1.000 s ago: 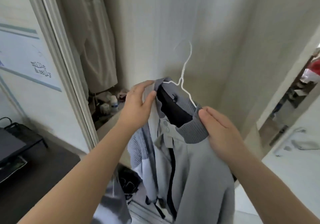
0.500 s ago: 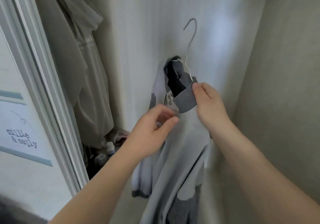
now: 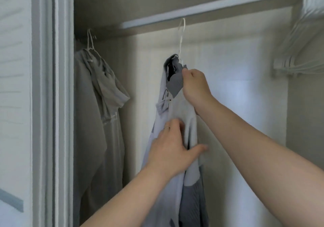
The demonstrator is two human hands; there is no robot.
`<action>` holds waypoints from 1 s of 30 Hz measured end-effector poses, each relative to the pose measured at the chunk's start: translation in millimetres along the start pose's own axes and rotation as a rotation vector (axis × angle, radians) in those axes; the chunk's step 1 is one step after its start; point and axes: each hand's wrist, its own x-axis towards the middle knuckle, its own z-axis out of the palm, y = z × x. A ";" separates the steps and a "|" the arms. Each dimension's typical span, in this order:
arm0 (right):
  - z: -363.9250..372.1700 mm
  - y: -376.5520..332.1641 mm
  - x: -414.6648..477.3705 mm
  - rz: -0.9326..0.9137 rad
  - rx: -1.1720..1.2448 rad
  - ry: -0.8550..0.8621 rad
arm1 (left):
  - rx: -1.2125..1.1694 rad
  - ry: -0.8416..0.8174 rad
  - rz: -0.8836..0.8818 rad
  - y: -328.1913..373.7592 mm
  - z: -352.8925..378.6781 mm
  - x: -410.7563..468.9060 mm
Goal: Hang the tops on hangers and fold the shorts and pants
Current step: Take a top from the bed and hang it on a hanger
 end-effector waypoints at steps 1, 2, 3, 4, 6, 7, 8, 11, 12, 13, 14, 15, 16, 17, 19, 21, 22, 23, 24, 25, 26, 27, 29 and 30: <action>3.0 -6.7 14.2 -0.022 -0.005 0.002 | 0.071 0.019 0.017 3.3 -1.8 13.6; 4.8 -13.0 28.0 -0.041 -0.011 0.003 | 0.129 0.042 0.033 5.4 -3.7 26.6; 5.6 -18.8 41.8 -0.054 -0.016 0.002 | 0.166 0.068 0.044 6.7 -6.1 39.6; 5.3 -24.1 55.2 -0.061 -0.020 0.001 | 0.180 0.093 0.044 7.5 -9.5 52.6; 2.2 -33.4 80.2 -0.048 -0.025 0.004 | 0.206 0.125 0.037 9.3 -19.4 76.1; 0.2 -38.2 91.5 -0.035 -0.022 0.009 | 0.243 0.136 0.043 10.2 -24.8 86.2; -2.1 -42.4 102.3 -0.027 -0.019 0.016 | 0.295 0.141 0.059 11.4 -29.6 95.3; -8.1 -51.1 132.1 -0.016 -0.083 0.051 | 0.453 0.126 0.113 14.6 -41.7 118.1; -9.8 -53.3 141.7 -0.009 -0.103 0.067 | 0.495 0.124 0.125 15.8 -45.1 124.1; -10.7 -55.8 150.1 0.012 -0.118 0.077 | 0.537 0.121 0.137 16.8 -48.4 129.2; -11.5 -58.4 156.3 0.034 -0.124 0.077 | 0.574 0.119 0.148 18.2 -51.8 133.1; -11.5 -60.6 161.0 0.059 -0.126 0.066 | 0.603 0.116 0.158 19.6 -55.2 135.9; -11.3 -62.3 164.6 0.082 -0.128 0.050 | 0.623 0.114 0.164 20.7 -58.0 138.1; -10.6 -63.9 166.0 0.121 -0.123 0.038 | 0.633 0.109 0.165 21.0 -60.7 139.5; -7.3 -64.8 162.9 0.172 -0.105 0.017 | 0.649 0.091 0.170 18.8 -63.7 140.2; -0.9 -61.4 155.7 0.194 -0.139 0.002 | 0.664 0.076 0.167 13.5 -64.8 137.1; 2.0 -58.2 153.3 0.181 -0.145 -0.010 | 0.670 0.069 0.161 10.6 -65.1 134.2; 5.7 -57.8 144.5 0.205 -0.158 -0.044 | 0.668 0.062 0.155 7.3 -65.1 131.4; 7.7 -57.1 140.7 0.238 -0.168 -0.071 | 0.661 0.052 0.148 4.0 -65.3 128.6; 10.0 -53.5 139.6 0.231 -0.209 -0.078 | 0.650 0.040 0.139 1.2 -65.4 126.1; 13.2 -49.7 140.1 0.227 -0.180 -0.072 | 0.640 0.026 0.131 -1.1 -65.8 123.6; 15.5 -48.7 139.4 0.249 -0.073 -0.054 | 0.632 0.012 0.122 -3.3 -66.9 120.9; 17.9 -46.6 132.5 0.137 -0.191 -0.064 | 0.608 -0.020 0.089 -9.1 -69.6 116.0; 19.2 -46.1 127.3 0.082 -0.281 -0.097 | 0.596 -0.038 0.069 -12.9 -71.2 113.2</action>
